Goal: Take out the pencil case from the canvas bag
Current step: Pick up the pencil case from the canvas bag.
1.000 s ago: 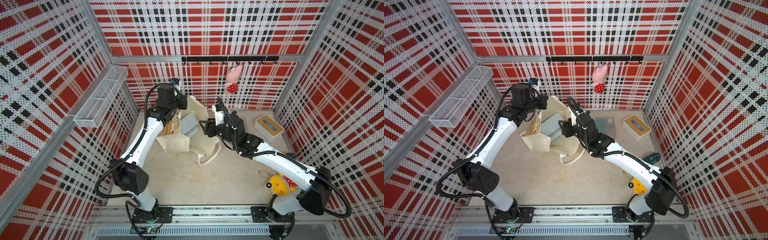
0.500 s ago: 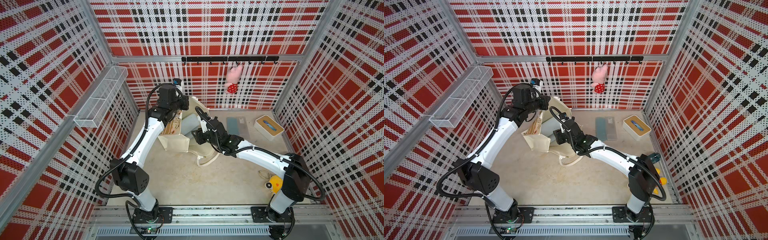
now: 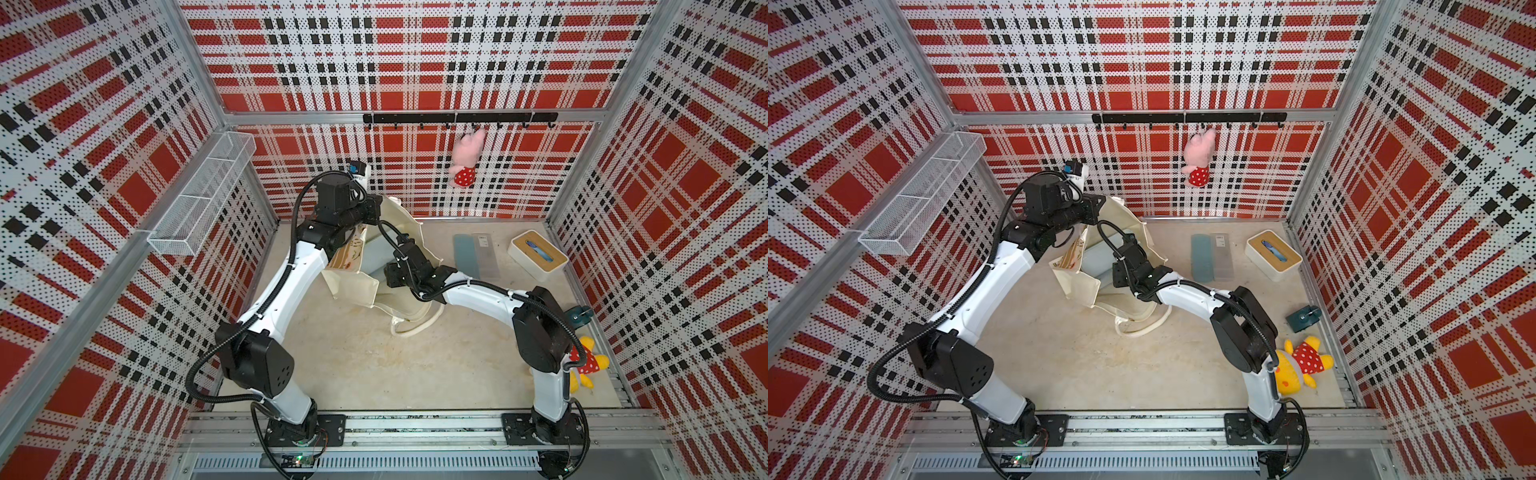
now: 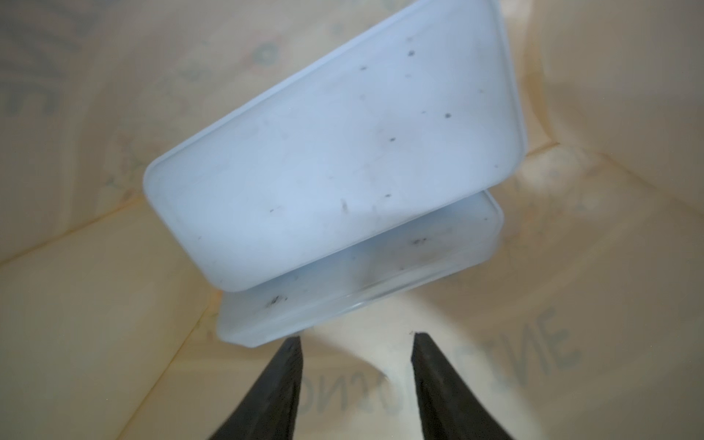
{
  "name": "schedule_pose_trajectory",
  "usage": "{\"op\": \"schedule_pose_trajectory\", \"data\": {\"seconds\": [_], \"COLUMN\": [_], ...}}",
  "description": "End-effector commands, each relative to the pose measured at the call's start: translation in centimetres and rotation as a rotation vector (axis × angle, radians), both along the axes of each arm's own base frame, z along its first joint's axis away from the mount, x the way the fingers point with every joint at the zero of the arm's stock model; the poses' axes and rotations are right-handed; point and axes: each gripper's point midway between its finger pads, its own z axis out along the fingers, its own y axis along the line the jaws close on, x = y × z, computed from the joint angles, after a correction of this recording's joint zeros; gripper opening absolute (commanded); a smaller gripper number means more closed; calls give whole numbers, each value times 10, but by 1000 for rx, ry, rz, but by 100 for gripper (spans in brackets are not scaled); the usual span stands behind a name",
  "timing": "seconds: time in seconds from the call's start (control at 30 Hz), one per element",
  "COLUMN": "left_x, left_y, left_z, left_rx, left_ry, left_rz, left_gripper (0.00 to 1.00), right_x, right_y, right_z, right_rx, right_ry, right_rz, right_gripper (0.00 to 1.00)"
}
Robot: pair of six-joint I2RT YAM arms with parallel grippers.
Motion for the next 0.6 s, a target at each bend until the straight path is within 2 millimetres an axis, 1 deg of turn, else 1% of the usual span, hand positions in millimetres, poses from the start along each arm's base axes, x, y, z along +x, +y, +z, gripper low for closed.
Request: {"op": "schedule_pose_trajectory", "data": {"seconds": [0.0, 0.1, 0.23, 0.47, 0.57], "left_x": [-24, -26, -27, -28, -29], "left_y": [-2, -3, -4, -5, -7], "left_z": [80, 79, 80, 80, 81], "left_rx": [-95, -100, -101, -103, -105], "left_ry": [-241, -240, -244, -244, -246], "left_rz": [-49, -56, -60, -70, -80], "left_gripper": [0, 0, 0, 0, 0], "right_x": [12, 16, 18, 24, 30], "right_y": [-6, -9, -13, -16, -14], "right_z": [8, 4, -11, -31, -34], "right_rx": [135, 201, 262, 371, 412], "right_ry": [45, 100, 196, 298, 318], "right_rz": [-126, -198, -293, -336, -336], "right_gripper": [55, 56, 54, 54, 54]}}
